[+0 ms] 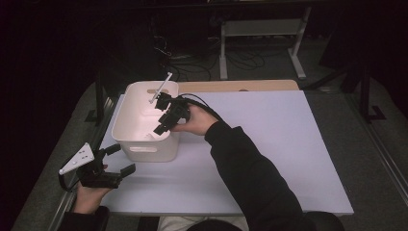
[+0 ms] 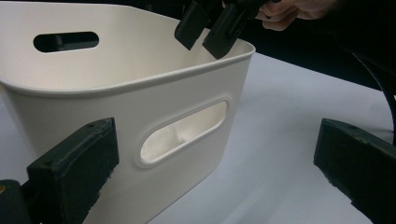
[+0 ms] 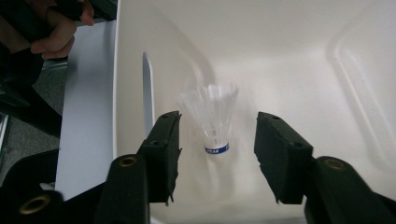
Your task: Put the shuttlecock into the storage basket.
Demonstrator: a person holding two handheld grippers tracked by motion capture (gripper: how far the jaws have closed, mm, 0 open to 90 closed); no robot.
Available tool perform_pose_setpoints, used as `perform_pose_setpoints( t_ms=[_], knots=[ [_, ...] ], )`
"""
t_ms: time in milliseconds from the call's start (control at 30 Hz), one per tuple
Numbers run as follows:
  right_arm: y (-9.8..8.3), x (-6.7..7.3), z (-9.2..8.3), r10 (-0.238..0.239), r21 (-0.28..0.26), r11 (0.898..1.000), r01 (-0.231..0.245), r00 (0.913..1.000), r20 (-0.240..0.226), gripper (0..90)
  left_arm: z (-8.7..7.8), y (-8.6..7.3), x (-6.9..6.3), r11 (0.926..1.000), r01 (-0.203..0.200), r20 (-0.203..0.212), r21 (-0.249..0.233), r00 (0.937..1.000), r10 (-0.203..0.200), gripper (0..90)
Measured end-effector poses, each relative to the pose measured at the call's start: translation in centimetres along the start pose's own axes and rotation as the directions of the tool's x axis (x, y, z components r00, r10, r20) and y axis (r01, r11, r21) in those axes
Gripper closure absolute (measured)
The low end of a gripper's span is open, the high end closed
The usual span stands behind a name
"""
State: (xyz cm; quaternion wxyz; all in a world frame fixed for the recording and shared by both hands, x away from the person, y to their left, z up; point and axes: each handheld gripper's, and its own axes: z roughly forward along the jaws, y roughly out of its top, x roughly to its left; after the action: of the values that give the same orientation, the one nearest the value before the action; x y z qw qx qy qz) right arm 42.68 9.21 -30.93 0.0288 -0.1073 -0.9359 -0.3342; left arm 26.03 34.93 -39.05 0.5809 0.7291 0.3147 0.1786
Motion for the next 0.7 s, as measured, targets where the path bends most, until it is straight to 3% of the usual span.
perform_pose_setpoints(
  t_ms=[333,700],
  knots=[
    [-0.3,-0.2,-1.1,0.030,-0.016,0.999,-0.029,0.9994,0.015,28.7,0.0,0.0,0.0,1.0000,-0.003,0.002,0.004,1.0000,0.003,0.0],
    [-0.6,0.5,-3.0,0.026,-0.084,0.996,-0.023,0.9990,0.035,14.2,0.0,0.0,0.0,1.0000,0.001,0.002,0.003,1.0000,-0.001,0.0]
  ],
)
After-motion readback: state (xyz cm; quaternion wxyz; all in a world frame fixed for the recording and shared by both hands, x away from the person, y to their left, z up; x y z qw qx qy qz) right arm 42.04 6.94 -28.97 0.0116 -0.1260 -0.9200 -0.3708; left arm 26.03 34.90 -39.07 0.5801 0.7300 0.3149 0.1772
